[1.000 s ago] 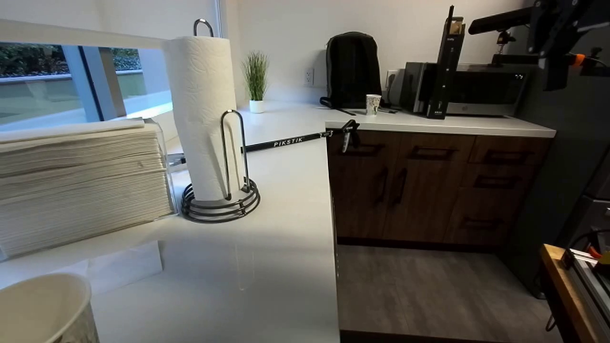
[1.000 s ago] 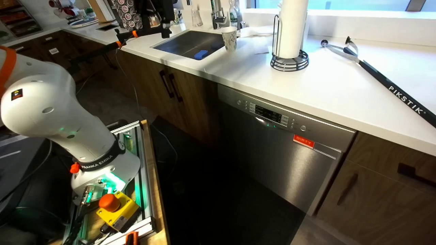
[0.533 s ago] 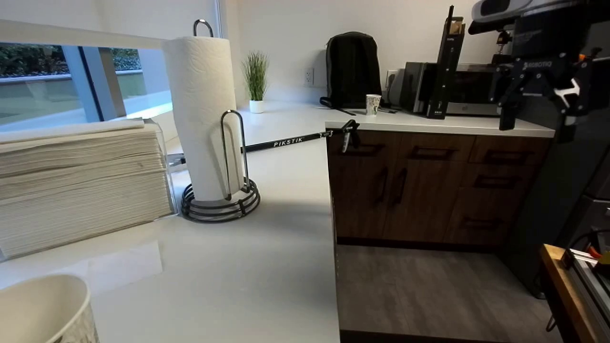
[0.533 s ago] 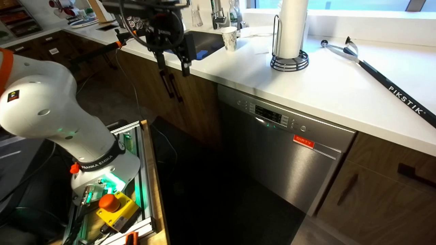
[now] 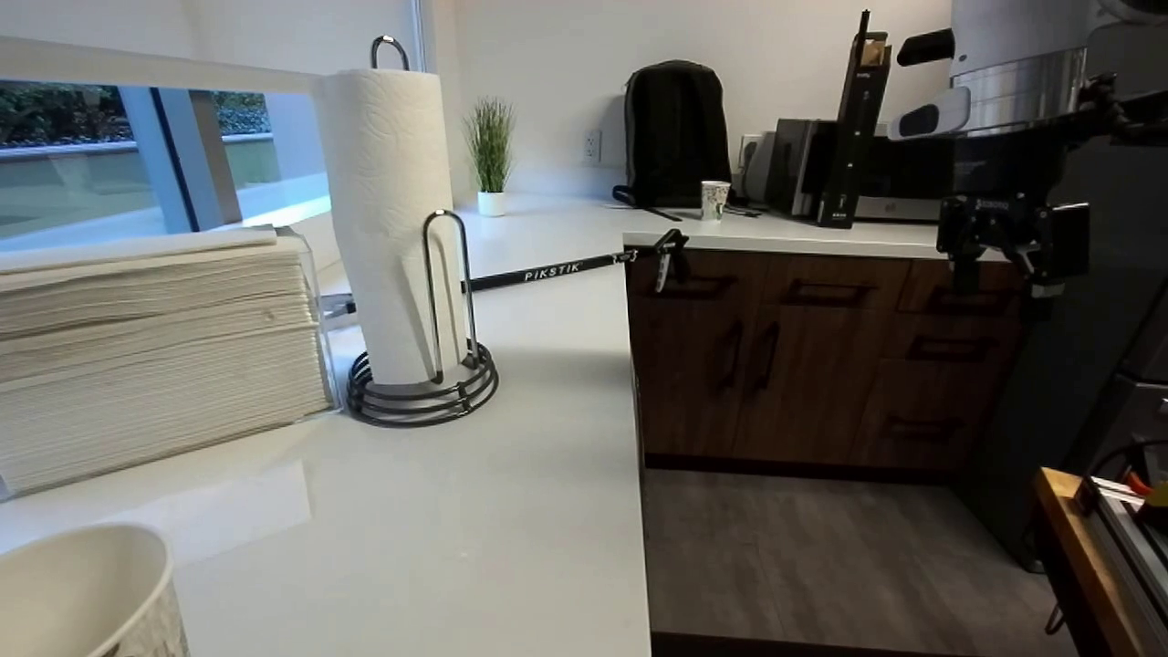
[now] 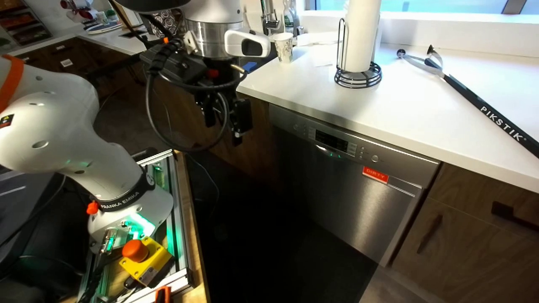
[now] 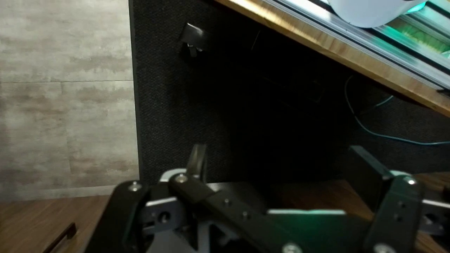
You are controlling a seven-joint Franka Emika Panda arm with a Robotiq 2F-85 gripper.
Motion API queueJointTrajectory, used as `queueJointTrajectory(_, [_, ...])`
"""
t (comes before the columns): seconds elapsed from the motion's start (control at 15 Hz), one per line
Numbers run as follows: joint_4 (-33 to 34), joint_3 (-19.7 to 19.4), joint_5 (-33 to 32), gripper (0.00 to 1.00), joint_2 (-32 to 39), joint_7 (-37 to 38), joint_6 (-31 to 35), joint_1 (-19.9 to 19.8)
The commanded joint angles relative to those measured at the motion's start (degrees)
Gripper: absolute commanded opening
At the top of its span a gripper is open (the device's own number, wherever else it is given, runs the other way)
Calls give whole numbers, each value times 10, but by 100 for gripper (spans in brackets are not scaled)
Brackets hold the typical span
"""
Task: Press a button on the washing machine control pad
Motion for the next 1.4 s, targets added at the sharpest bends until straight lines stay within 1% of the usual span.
queueJointTrajectory(0.0, [1, 6, 3, 100, 2, 0, -1, -5])
queueJointTrajectory(0.2, [1, 7, 3, 100, 2, 3, -1, -5])
queueJointTrajectory(0.33, [0, 8, -24, 100, 31, 30, 32, -23])
queueJointTrajectory(0.4, [2, -5, -21, 100, 44, 22, 50, -26])
queueJointTrajectory(0.53, [-6, -22, -30, 100, 71, 12, 135, -38])
queueJointTrajectory(0.6, [-14, -31, -38, 100, 84, 1, 194, -44])
queueJointTrajectory(0.67, [-18, -47, -26, 100, 95, -25, 241, -44])
queueJointTrajectory(0.73, [-23, -53, -23, 100, 119, -29, 294, -49])
queueJointTrajectory(0.8, [-25, -69, 1, 100, 140, -47, 343, -46])
queueJointTrajectory(0.87, [-30, -78, 10, 100, 165, -60, 392, -46])
queueJointTrajectory(0.93, [-32, -97, 41, 100, 197, -87, 441, -35])
queueJointTrajectory(1.07, [-28, -135, 134, 100, 244, -173, 499, -5])
queueJointTrajectory(1.13, [-22, -147, 184, 80, 271, -217, 522, 6])
queueJointTrajectory(1.2, [-12, -178, 232, 73, 293, -259, 537, 38])
queueJointTrajectory(1.27, [-3, -195, 277, 66, 308, -294, 544, 57])
queueJointTrajectory(1.33, [9, -208, 323, 56, 319, -326, 545, 76])
